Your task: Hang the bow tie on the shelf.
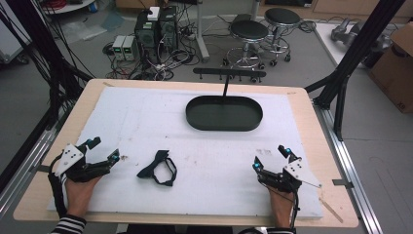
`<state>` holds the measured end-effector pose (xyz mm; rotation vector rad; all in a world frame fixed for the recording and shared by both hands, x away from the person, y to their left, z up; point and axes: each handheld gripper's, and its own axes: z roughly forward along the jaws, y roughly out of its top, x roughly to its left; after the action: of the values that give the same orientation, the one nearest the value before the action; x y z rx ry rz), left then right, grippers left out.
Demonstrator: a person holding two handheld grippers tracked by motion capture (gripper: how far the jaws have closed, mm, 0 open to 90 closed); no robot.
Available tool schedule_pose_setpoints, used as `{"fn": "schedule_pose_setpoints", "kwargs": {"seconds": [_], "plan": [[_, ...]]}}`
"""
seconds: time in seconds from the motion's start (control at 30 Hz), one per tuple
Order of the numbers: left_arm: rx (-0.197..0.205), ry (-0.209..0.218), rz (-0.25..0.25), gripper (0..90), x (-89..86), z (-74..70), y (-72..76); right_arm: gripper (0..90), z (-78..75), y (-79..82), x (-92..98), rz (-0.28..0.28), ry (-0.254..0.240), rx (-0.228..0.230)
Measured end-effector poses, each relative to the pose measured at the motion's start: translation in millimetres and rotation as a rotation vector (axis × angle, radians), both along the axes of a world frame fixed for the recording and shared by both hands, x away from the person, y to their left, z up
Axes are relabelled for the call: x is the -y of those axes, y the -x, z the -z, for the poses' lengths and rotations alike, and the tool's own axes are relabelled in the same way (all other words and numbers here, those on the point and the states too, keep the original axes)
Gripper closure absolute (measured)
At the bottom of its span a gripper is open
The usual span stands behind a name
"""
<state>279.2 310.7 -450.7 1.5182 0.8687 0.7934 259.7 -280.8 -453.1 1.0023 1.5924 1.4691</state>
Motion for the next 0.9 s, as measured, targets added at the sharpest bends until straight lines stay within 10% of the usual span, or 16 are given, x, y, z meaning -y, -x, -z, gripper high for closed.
{"fn": "schedule_pose_setpoints", "kwargs": {"seconds": [0.9], "plan": [[-0.012,0.019,-0.009,15.2,-1.2,-0.7,-1.1,5.6,-0.2,-0.7,-0.3,0.003,0.014,0.002]]}}
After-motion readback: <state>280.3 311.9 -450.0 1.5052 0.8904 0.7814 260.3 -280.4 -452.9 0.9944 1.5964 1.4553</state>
